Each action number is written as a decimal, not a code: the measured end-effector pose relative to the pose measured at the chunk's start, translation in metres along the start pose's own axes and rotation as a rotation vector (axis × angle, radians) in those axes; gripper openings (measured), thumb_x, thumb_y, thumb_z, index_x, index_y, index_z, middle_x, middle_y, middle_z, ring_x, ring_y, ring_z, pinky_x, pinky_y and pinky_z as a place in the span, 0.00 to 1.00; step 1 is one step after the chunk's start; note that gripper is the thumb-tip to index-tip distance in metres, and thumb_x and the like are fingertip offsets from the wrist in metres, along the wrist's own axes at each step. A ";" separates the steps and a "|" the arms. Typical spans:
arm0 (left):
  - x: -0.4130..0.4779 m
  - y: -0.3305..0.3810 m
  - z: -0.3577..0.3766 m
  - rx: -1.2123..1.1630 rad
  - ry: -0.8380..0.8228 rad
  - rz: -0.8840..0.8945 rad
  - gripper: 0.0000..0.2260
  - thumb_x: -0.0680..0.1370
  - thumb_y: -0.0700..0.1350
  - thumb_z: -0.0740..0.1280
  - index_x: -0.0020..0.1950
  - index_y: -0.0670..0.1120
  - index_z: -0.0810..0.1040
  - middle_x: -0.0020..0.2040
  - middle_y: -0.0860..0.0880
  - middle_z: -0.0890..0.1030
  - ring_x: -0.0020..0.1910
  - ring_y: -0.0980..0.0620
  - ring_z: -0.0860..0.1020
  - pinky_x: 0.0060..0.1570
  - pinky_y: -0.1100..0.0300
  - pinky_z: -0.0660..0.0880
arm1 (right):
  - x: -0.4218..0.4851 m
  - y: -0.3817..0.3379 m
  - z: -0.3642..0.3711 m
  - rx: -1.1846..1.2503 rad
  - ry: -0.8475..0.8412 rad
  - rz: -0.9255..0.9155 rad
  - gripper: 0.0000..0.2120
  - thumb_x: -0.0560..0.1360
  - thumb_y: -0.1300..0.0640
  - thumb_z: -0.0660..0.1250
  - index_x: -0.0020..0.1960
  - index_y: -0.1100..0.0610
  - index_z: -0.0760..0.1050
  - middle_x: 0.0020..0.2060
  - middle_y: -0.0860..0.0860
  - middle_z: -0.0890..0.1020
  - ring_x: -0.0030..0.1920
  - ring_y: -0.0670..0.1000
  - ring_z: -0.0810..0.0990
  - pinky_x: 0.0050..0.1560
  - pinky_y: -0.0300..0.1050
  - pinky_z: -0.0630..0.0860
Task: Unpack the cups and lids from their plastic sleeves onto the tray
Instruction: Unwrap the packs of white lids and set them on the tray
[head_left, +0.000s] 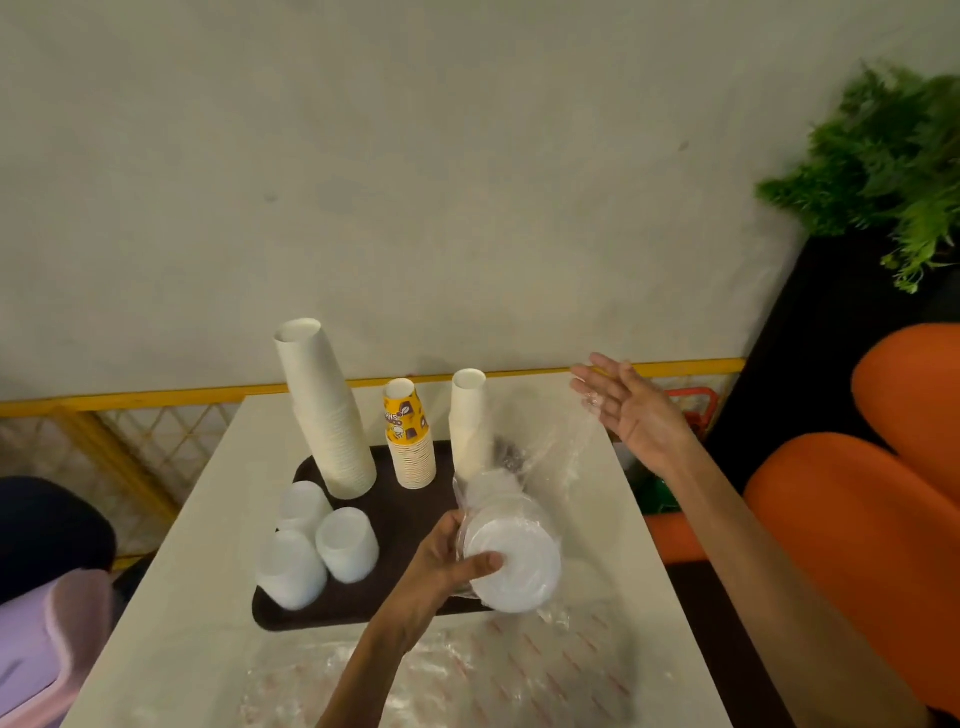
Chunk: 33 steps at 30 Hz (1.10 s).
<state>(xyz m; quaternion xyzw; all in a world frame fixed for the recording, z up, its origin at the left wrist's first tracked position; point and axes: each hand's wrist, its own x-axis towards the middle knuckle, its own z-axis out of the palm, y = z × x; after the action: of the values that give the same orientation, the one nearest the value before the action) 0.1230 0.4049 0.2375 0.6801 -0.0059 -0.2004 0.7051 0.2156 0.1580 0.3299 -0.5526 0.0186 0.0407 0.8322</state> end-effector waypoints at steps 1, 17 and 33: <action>0.003 0.000 0.000 -0.013 0.007 0.005 0.37 0.57 0.54 0.77 0.63 0.48 0.69 0.58 0.45 0.78 0.56 0.49 0.79 0.46 0.56 0.79 | -0.002 0.003 -0.002 -0.003 0.014 0.031 0.24 0.80 0.44 0.51 0.70 0.56 0.65 0.58 0.52 0.78 0.60 0.50 0.76 0.57 0.41 0.73; 0.030 0.039 -0.003 0.025 0.159 0.052 0.29 0.68 0.60 0.73 0.64 0.47 0.73 0.61 0.47 0.77 0.60 0.48 0.77 0.60 0.54 0.76 | -0.044 0.076 0.015 -0.531 -0.339 0.262 0.24 0.69 0.63 0.74 0.59 0.47 0.70 0.52 0.46 0.79 0.54 0.47 0.78 0.48 0.39 0.78; 0.035 0.106 -0.008 -0.204 0.731 0.331 0.06 0.80 0.47 0.64 0.51 0.46 0.76 0.46 0.50 0.79 0.44 0.54 0.77 0.48 0.59 0.74 | -0.039 0.076 0.019 -0.441 -0.252 0.182 0.38 0.56 0.49 0.80 0.62 0.44 0.68 0.60 0.51 0.76 0.60 0.52 0.75 0.54 0.43 0.76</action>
<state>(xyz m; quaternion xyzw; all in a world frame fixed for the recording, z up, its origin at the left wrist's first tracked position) 0.1865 0.4021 0.3297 0.6229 0.1557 0.1709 0.7474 0.1696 0.2036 0.2702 -0.7074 -0.0447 0.1870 0.6802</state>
